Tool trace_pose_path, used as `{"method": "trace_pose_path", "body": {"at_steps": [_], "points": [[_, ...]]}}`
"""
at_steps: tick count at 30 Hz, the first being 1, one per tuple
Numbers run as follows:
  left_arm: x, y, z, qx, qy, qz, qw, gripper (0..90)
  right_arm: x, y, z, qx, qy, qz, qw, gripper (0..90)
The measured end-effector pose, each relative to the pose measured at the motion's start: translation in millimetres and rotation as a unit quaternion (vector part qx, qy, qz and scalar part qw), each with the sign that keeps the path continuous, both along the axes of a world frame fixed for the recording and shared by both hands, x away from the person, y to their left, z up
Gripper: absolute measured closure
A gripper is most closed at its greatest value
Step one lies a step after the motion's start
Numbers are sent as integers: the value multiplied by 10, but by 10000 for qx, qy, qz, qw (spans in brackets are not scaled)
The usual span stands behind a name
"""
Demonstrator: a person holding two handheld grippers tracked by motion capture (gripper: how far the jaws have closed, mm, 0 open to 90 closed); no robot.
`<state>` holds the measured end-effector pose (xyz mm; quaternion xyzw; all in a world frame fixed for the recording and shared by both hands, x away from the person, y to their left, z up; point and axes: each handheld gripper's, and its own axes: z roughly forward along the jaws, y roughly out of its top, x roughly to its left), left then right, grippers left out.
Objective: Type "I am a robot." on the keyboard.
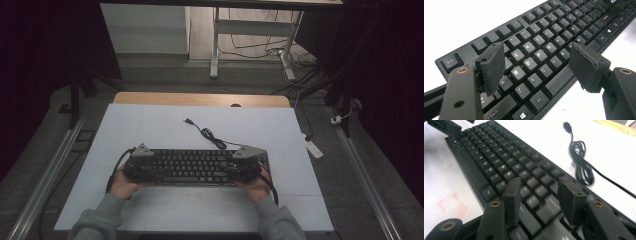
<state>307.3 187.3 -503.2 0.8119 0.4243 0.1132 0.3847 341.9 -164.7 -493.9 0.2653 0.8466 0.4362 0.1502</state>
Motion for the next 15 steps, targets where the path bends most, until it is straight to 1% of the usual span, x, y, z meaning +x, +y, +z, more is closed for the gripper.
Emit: {"method": "trace_pose_path", "body": {"at_steps": [3, 8, 9, 15], "points": [[0, 4, 0, -6, -9, 7, 10000, 295, -67, -140, -13, -45, -44, -53, 10000, 522], [0, 18, 6, -33, -37, 46, 10000, 295, -180, -369, -35, 25, -57, -192, 9998, 517], [-1, 18, 7, -39, -39, 47, 10000, 295, -205, -421, -40, 4, -56, -209, 9998, 517], [3, 10, 4, -34, -42, 48, 10000, 295, -258, -574, -76, 25, -26, -272, 9996, 515]]}}
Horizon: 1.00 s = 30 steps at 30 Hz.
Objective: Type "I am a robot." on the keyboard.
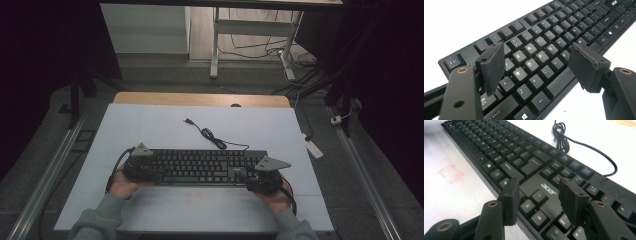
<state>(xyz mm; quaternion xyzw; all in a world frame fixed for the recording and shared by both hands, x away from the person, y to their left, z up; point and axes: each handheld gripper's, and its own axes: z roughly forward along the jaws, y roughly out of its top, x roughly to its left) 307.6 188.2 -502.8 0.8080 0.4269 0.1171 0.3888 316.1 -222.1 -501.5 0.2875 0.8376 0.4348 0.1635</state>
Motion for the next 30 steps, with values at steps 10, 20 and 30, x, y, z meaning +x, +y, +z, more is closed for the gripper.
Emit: {"method": "trace_pose_path", "body": {"at_steps": [10, 20, 30], "points": [[-3, 21, 9, -74, -51, 6, 10000, 328, 17, 10, 0, -19, -20, -4, 10000, 514], [22, 20, 1, -71, -158, -18, 9998, 457, 28, 27, -15, -90, -5, 10, 10000, 513], [123, -155, -11, 77, -301, -240, 9992, 835, 37, 44, -32, -170, 40, 15, 9998, 513]]}}
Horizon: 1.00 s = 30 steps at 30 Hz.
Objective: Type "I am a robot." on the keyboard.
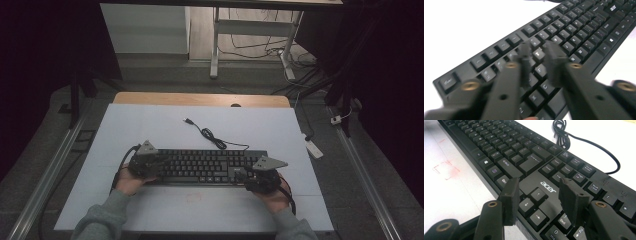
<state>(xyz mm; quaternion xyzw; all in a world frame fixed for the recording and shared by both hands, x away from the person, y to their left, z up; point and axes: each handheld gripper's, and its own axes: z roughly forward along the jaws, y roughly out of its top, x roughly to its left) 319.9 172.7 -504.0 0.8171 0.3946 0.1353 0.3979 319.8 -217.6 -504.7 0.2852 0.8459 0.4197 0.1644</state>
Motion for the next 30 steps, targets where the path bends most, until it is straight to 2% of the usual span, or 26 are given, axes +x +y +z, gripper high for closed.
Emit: {"method": "trace_pose_path", "body": {"at_steps": [1, 2, 6, 13, 30], "points": [[15, -22, 1, 19, 7, -50, 10000, 883, 1, -1, -1, 10, 2, 0, 10000, 513], [28, -47, 1, 37, 15, -82, 10000, 889, 2, -2, -2, 9, 4, -2, 10000, 512], [79, -120, -9, 146, 9, -144, 9998, 891, 5, 0, -5, 0, 6, -1, 10000, 512], [167, -208, -93, 292, 177, -131, 9993, 891, 10, 2, -11, -20, 4, 1, 10000, 512], [231, -251, -172, 357, 261, -44, 9990, 890, 12, 0, -10, -21, 2, -8, 10000, 510]]}}
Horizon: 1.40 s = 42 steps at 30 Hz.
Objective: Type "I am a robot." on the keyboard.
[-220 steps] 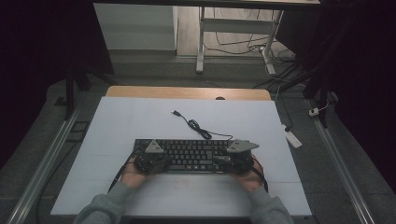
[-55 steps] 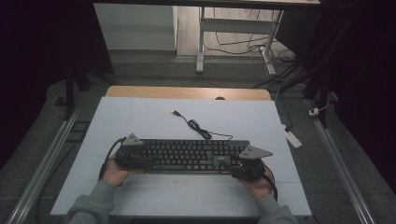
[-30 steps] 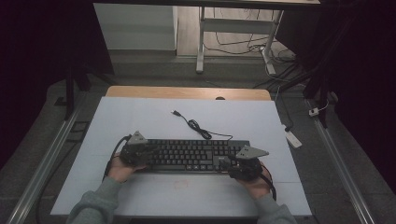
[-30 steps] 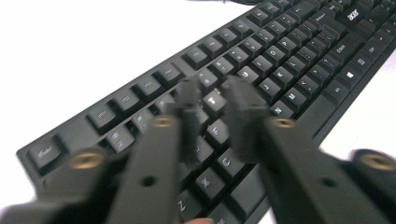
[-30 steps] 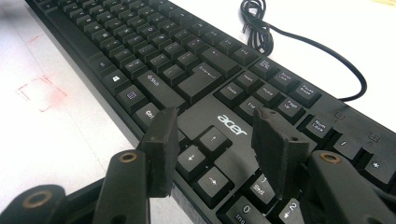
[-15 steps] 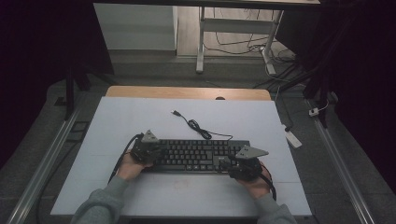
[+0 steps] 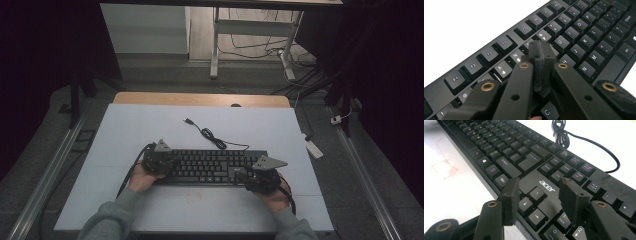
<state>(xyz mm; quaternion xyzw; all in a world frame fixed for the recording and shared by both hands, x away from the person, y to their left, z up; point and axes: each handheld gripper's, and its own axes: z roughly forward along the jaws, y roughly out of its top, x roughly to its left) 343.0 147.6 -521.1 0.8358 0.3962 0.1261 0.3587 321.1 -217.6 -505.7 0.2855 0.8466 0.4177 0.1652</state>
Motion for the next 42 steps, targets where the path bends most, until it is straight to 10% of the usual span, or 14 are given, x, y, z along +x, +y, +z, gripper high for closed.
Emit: {"method": "trace_pose_path", "body": {"at_steps": [13, 27, 42], "points": [[-37, 29, 55, -142, -153, 43, 9998, 886, -7, 0, 12, 36, -26, 2, 10000, 510], [-274, 257, 302, -641, -140, 160, 9977, 397, 4, -21, 8, 56, -11, -16, 10000, 506], [-593, 555, 237, -625, -89, 342, 9974, 315, 25, -79, 22, 93, -68, -96, 9999, 502]]}}
